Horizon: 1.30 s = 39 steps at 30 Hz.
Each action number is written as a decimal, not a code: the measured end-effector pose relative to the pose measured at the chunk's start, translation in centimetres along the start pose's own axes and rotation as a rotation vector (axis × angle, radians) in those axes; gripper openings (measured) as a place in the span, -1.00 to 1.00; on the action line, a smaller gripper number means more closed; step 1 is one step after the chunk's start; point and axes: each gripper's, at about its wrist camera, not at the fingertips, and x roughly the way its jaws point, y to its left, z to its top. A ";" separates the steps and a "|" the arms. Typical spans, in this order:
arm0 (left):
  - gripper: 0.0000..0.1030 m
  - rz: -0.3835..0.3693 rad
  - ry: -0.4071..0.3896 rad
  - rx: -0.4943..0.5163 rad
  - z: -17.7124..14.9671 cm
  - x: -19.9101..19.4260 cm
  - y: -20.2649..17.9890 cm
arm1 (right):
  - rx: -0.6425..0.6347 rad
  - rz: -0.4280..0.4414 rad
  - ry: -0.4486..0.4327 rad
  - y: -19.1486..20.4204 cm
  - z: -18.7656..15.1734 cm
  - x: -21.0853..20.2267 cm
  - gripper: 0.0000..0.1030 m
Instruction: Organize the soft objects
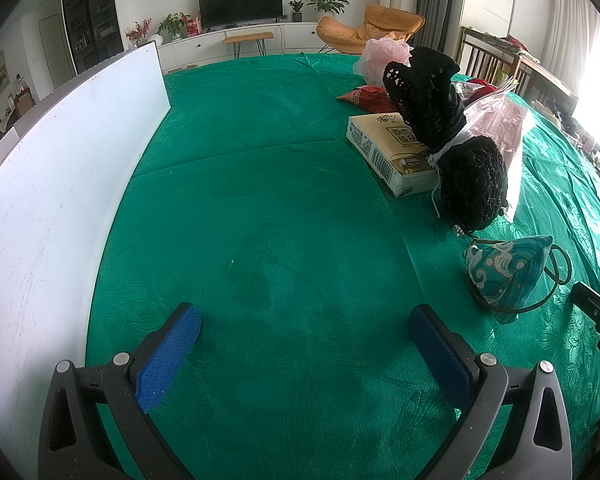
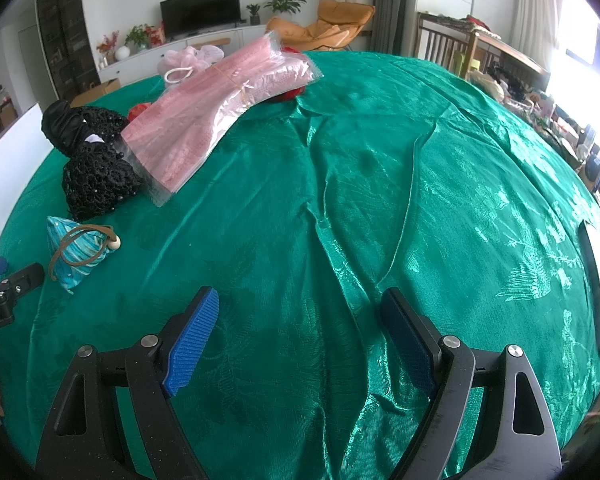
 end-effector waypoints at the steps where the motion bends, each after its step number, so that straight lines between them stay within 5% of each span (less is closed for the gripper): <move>1: 1.00 0.000 0.000 0.000 0.0 0.0 0.0 | 0.000 0.000 0.000 0.0 0.0 0.0 0.66; 9: 1.00 -0.020 0.078 0.046 1.1 0.7 0.5 | 0.000 0.000 0.000 0.0 0.0 0.0 0.66; 15: 1.00 -0.030 0.006 0.047 0.1 0.3 2.5 | 0.000 0.000 0.000 0.0 0.0 0.0 0.67; 26: 1.00 -0.020 0.003 0.037 0.2 0.5 2.7 | 0.000 0.010 0.000 0.1 -0.2 -0.3 0.67; 28: 1.00 -0.019 0.003 0.037 0.1 0.4 2.6 | 0.036 0.091 -0.006 -0.1 -0.2 -0.8 0.67; 32: 1.00 -0.019 0.002 0.035 0.2 0.4 2.7 | 0.062 0.398 -0.080 1.3 -0.1 -3.2 0.67; 35: 1.00 -0.020 0.002 0.036 0.1 0.3 3.0 | -0.082 0.436 -0.064 5.5 0.4 -3.3 0.67; 39: 1.00 -0.020 0.002 0.036 0.1 0.3 2.9 | -0.155 0.442 0.067 9.8 1.9 0.1 0.66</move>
